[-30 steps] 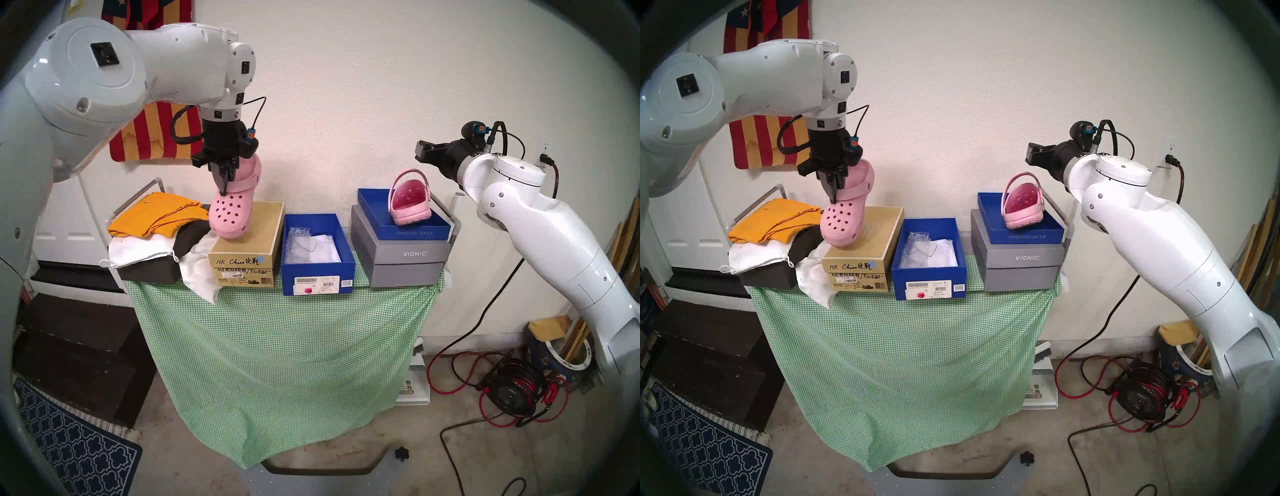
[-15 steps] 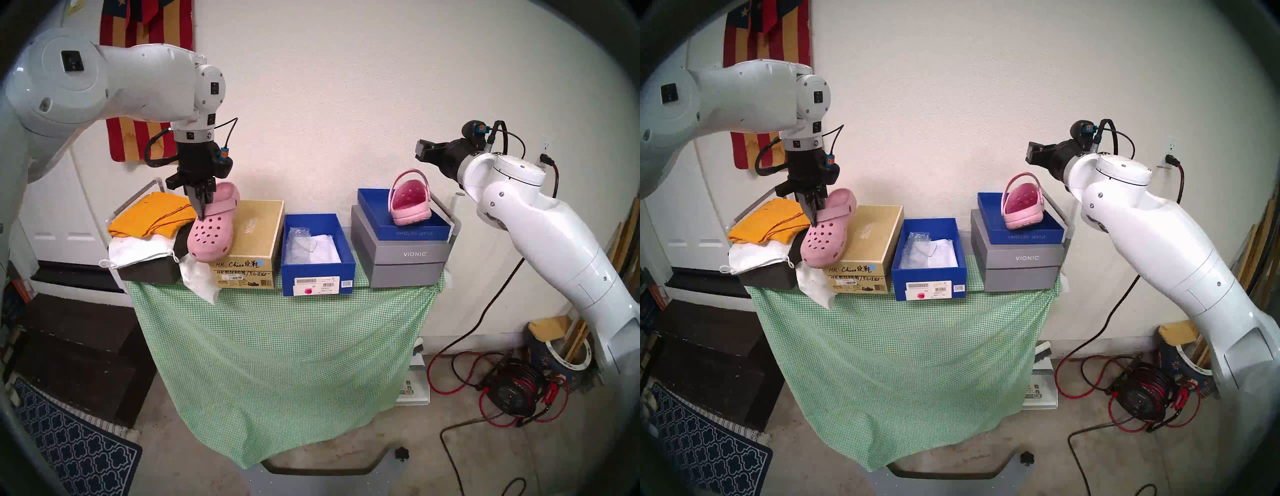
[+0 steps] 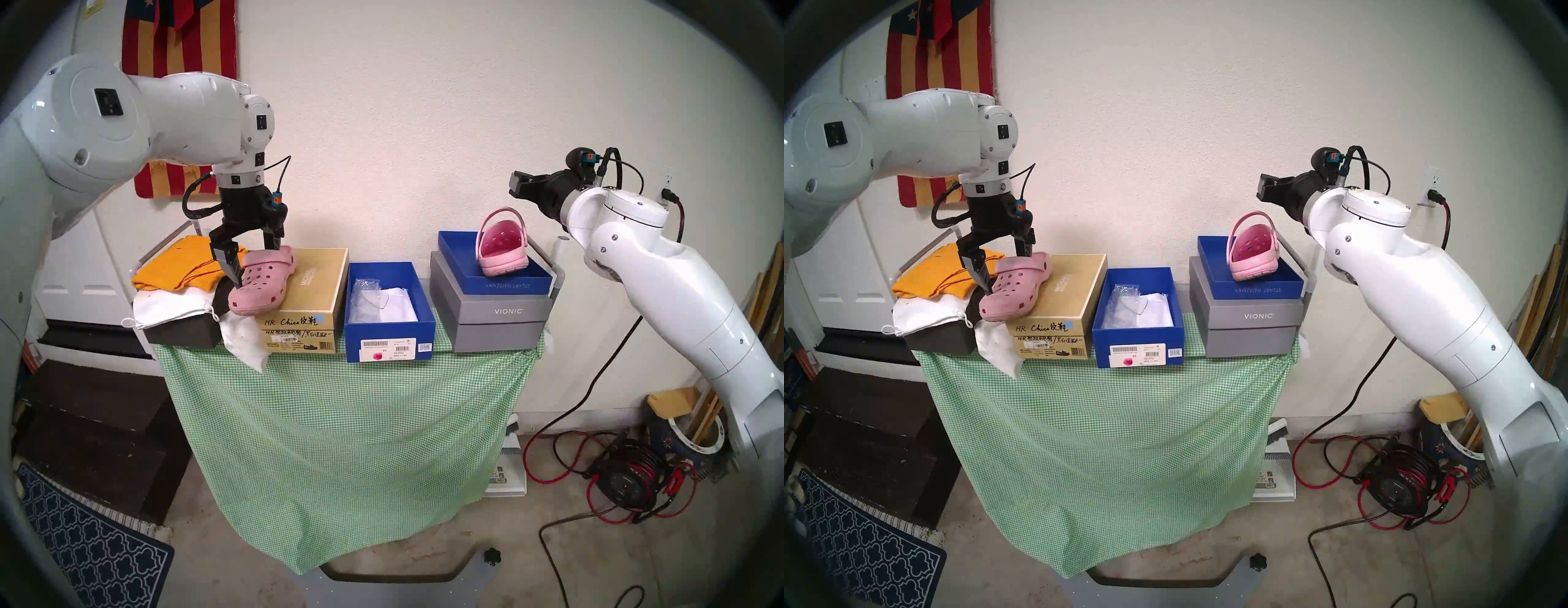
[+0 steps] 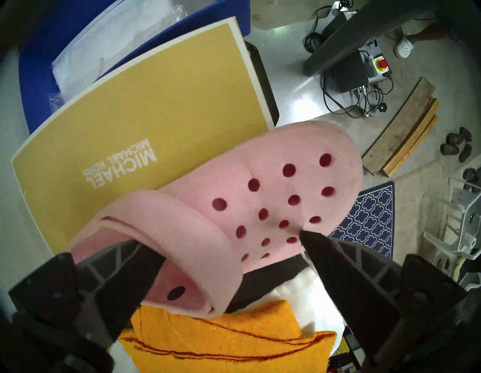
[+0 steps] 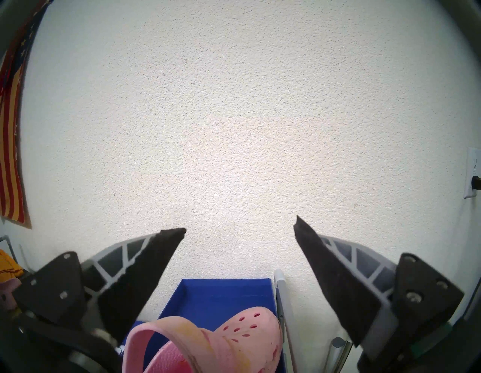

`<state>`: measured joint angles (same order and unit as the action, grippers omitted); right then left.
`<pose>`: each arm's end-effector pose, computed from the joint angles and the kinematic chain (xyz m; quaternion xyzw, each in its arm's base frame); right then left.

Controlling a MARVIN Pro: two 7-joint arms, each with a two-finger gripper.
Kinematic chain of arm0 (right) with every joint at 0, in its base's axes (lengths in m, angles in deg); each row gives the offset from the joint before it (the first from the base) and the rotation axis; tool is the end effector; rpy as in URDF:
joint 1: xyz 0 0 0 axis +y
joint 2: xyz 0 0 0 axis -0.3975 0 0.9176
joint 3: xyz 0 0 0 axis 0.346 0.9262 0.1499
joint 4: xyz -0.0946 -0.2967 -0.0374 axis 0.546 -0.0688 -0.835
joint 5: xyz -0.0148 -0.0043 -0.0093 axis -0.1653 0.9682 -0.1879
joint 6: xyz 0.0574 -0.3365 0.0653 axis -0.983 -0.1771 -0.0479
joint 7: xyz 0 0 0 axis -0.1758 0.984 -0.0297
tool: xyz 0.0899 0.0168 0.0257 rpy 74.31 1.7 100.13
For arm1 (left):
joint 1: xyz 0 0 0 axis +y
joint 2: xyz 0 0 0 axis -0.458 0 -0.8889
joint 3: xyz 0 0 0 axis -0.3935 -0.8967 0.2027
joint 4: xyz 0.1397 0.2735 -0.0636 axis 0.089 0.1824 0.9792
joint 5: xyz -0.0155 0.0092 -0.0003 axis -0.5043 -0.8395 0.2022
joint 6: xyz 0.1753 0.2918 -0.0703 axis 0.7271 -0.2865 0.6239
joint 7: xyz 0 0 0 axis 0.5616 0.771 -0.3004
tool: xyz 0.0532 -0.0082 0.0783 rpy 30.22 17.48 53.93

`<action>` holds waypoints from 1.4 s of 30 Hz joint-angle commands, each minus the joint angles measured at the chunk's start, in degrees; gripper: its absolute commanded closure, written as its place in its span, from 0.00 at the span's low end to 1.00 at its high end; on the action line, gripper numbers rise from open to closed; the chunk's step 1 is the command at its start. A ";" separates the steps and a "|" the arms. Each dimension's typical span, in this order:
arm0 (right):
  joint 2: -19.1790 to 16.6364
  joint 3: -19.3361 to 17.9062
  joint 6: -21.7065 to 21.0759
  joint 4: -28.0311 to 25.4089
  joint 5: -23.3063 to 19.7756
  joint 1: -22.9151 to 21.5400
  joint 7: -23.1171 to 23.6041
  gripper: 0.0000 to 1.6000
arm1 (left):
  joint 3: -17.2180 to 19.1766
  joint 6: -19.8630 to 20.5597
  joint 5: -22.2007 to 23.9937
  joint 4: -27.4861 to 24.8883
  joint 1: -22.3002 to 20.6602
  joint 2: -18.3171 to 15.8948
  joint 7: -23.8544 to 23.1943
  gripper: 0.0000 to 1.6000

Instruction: Take shoe out of the box

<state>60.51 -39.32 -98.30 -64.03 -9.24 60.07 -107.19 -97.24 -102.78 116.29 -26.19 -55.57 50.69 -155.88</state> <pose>0.5432 -0.0604 0.0187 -0.6835 -0.0139 -0.7287 0.0409 0.6277 0.0864 0.0314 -0.5818 0.8130 0.0083 0.0210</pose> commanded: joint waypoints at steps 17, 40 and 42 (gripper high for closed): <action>-0.09 -0.13 -0.22 -0.13 -0.05 -0.08 0.00 0.00 | -0.63 2.17 6.57 7.61 -4.00 -0.56 -0.20 0.00; 0.02 -0.19 -0.30 -0.11 -0.04 -0.05 -0.15 0.00 | 8.11 11.69 21.31 8.54 -11.36 -15.00 7.09 0.00; 0.04 -0.20 -0.31 -0.10 -0.04 -0.05 -0.17 0.00 | 8.83 11.55 22.84 6.42 -10.94 -16.11 4.88 0.00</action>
<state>60.63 -39.46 -98.61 -64.08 -9.29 60.08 -107.41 -89.73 -92.17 134.56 -16.82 -65.15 40.16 -146.90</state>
